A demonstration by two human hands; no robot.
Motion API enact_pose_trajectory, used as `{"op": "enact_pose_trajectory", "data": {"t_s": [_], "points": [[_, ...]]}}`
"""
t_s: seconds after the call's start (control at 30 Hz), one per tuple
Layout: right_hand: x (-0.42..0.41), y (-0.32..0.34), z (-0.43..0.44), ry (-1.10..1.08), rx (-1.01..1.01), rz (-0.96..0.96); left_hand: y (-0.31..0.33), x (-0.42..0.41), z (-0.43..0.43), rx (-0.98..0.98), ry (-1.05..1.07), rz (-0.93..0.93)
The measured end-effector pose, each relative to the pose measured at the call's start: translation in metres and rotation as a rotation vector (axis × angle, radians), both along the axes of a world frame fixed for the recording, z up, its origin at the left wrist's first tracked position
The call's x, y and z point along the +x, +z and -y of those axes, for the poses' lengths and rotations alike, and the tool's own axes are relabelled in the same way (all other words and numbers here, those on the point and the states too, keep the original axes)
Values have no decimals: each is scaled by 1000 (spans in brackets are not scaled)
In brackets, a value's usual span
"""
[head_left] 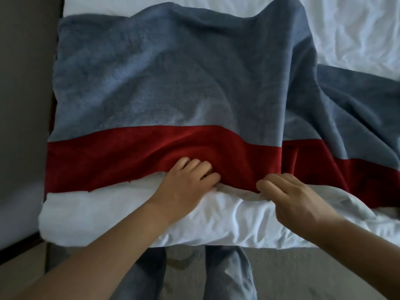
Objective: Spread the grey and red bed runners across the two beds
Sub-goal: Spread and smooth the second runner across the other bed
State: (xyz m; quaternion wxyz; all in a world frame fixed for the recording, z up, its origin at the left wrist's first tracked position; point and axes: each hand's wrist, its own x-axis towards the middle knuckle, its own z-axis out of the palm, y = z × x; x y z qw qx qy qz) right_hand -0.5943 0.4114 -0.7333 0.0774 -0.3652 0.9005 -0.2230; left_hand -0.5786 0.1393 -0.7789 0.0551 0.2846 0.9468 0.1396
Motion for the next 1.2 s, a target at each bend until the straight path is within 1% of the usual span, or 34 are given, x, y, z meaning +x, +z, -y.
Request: {"op": "enact_pose_trajectory", "data": {"t_s": [0.1,0.23,0.3,0.4,0.47,0.53,0.6,0.7,0.77,0.9,1.0,1.1,1.2], "points": [[2,-2,-8,-9,35,2,-1,7,18,-60,41,28],[10,-11,-22,-145,169,-52,7,0,19,-80,98,69],[11,-17,-34,-201,194,-62,10,-7,16,-92,107,74],[5,-25,-51,-333,214,24,11,-18,18,-141,97,112],[-3,-28,-58,-392,202,85,10,-23,20,-133,90,166],[-10,-30,-60,-381,193,130,9,-27,19,-130,79,243],[-17,-30,-59,-342,208,184,4,-32,14,-184,94,306],[-20,-29,-57,-285,203,205,0,-41,6,-282,84,322],[-20,-27,-55,-282,183,198,1,-42,5,-292,68,319],[-12,-28,-41,-206,104,100,11,-32,14,-165,47,217],[-4,-32,-26,-244,50,71,16,-24,22,-27,70,118],[2,-35,-13,-287,71,112,22,-21,29,87,120,32],[7,-38,-8,-290,142,150,27,-20,34,149,93,1]]}}
